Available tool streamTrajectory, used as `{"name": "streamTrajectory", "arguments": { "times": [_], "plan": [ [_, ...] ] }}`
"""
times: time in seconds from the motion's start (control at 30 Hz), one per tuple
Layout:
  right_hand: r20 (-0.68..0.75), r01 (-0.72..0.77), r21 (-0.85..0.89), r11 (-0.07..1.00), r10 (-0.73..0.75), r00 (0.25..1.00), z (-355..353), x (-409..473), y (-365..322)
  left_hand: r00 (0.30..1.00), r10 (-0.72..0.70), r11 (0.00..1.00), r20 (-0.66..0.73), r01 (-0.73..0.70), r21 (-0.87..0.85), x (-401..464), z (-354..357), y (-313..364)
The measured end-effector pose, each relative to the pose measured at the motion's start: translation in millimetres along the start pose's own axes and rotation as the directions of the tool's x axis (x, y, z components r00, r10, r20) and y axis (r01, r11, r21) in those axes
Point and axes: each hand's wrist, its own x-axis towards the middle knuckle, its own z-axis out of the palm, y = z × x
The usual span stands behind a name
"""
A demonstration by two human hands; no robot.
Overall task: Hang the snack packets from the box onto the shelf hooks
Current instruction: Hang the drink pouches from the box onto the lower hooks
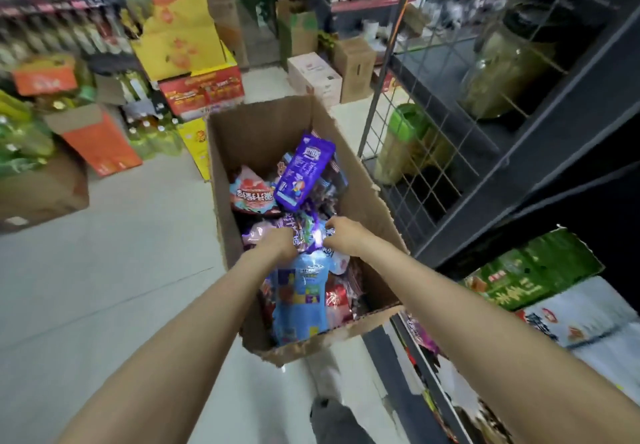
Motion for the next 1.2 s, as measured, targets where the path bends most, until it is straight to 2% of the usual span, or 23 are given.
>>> {"name": "streamTrajectory", "arguments": {
  "times": [0.13,0.2,0.27,0.37,0.47,0.57,0.73,0.83,1.0,1.13,1.2],
  "plan": [
    [0.147,0.074,-0.213,0.974,-0.043,0.988,8,42,1,0.989,0.019,1.0,0.148,-0.022,0.015,30,6,-6],
    [0.212,0.083,-0.322,0.943,-0.013,0.977,15,56,5,0.979,0.027,0.996,0.201,-0.045,0.083,37,9,-7],
    [0.287,0.064,-0.366,0.928,0.048,0.957,23,67,10,0.977,0.018,0.984,0.214,-0.055,0.169,40,10,-6],
    [0.332,0.059,-0.389,0.919,0.08,0.94,27,72,14,0.979,-0.013,0.978,0.204,-0.03,0.204,42,7,-5],
    [0.281,0.081,-0.463,0.883,0.06,0.958,29,73,22,0.975,-0.053,0.97,0.215,-0.001,0.242,42,2,-10],
    [0.233,0.066,-0.452,0.889,0.046,0.971,30,75,26,0.979,-0.118,0.947,0.163,0.062,0.314,41,-4,-16],
    [0.339,0.07,-0.44,0.895,0.094,0.936,40,67,24,0.989,-0.149,0.919,0.014,0.133,0.372,40,-17,-18],
    [0.359,0.082,-0.485,0.871,0.112,0.927,56,62,27,0.988,-0.15,0.915,0.032,0.127,0.384,37,-12,-16],
    [0.213,0.036,-0.472,0.881,0.075,0.974,47,63,28,0.983,-0.156,0.919,0.095,0.109,0.378,34,-12,-20],
    [0.276,0.037,-0.506,0.862,0.121,0.954,51,63,30,0.986,-0.134,0.921,0.101,0.087,0.38,33,-12,-20],
    [0.255,0.053,-0.555,0.83,0.108,0.961,59,61,31,0.986,-0.138,0.927,0.097,0.094,0.364,34,-13,-20]
  ]
}}
